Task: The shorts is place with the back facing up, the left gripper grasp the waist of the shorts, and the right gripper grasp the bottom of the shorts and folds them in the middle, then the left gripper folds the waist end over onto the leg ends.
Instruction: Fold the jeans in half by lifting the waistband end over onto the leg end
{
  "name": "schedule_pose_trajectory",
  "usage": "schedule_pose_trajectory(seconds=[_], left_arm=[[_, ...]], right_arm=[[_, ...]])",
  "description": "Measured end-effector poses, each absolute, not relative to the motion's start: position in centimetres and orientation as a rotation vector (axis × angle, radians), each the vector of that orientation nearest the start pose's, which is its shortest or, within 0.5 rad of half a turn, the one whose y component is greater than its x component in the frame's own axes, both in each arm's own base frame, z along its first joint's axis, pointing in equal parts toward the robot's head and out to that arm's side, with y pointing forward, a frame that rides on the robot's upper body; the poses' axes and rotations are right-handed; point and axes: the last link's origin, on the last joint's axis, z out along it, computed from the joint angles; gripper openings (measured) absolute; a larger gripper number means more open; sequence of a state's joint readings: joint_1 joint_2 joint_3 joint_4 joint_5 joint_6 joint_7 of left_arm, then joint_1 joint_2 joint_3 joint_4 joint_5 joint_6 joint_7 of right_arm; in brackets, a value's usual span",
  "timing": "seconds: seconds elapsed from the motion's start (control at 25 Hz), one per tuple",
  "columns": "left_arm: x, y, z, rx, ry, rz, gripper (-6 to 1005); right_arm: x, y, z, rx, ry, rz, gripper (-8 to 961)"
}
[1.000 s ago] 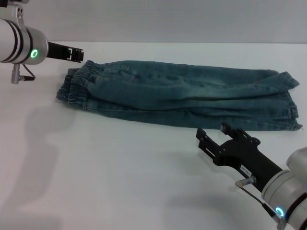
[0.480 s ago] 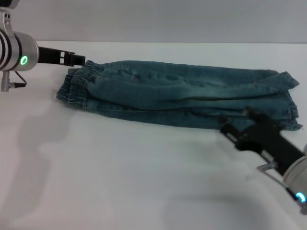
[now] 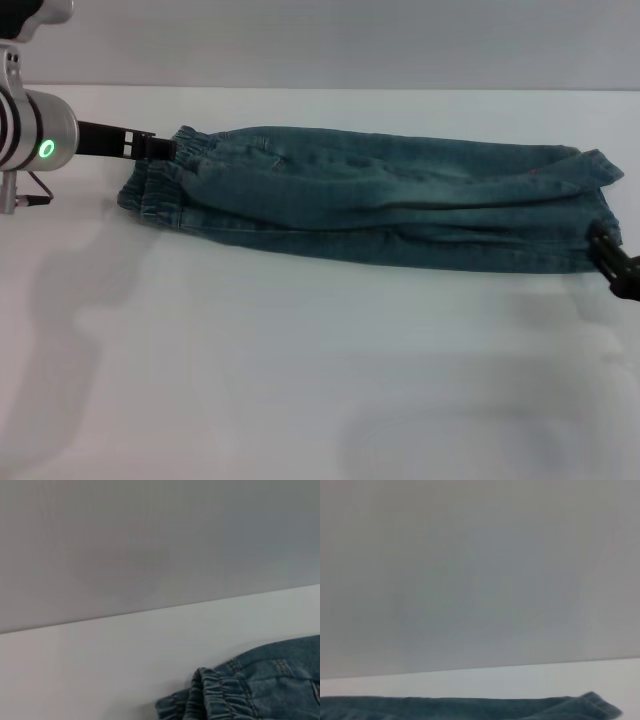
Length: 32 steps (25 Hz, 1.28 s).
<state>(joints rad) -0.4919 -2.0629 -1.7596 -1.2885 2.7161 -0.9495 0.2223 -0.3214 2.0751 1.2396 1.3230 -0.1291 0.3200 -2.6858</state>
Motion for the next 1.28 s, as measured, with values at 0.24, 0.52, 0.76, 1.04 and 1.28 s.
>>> schedule_pose_trajectory(seconds=[0.24, 0.52, 0.76, 1.04, 1.28], left_arm=[[-21.5, 40.8, 2.8, -2.012, -1.075, 0.015, 737], [-20.9, 40.7, 2.3, -2.032, -1.059, 0.019, 736], [-20.6, 40.6, 1.9, -2.046, -1.052, 0.025, 736], [-20.5, 40.5, 1.4, -2.057, -1.048, 0.033, 737], [-20.6, 40.4, 1.3, -2.059, -1.051, 0.038, 737]], right_arm=[[30.2, 24.4, -0.4, -1.661, 0.899, 0.545, 567], [32.5, 24.8, 0.5, -1.58, 0.996, 0.562, 304], [32.7, 25.2, 1.0, -1.605, 0.94, 0.541, 174], [33.5, 26.8, 0.9, -1.594, 0.977, 0.561, 44], [34.5, 29.0, 0.5, -1.611, 1.001, 0.54, 0]])
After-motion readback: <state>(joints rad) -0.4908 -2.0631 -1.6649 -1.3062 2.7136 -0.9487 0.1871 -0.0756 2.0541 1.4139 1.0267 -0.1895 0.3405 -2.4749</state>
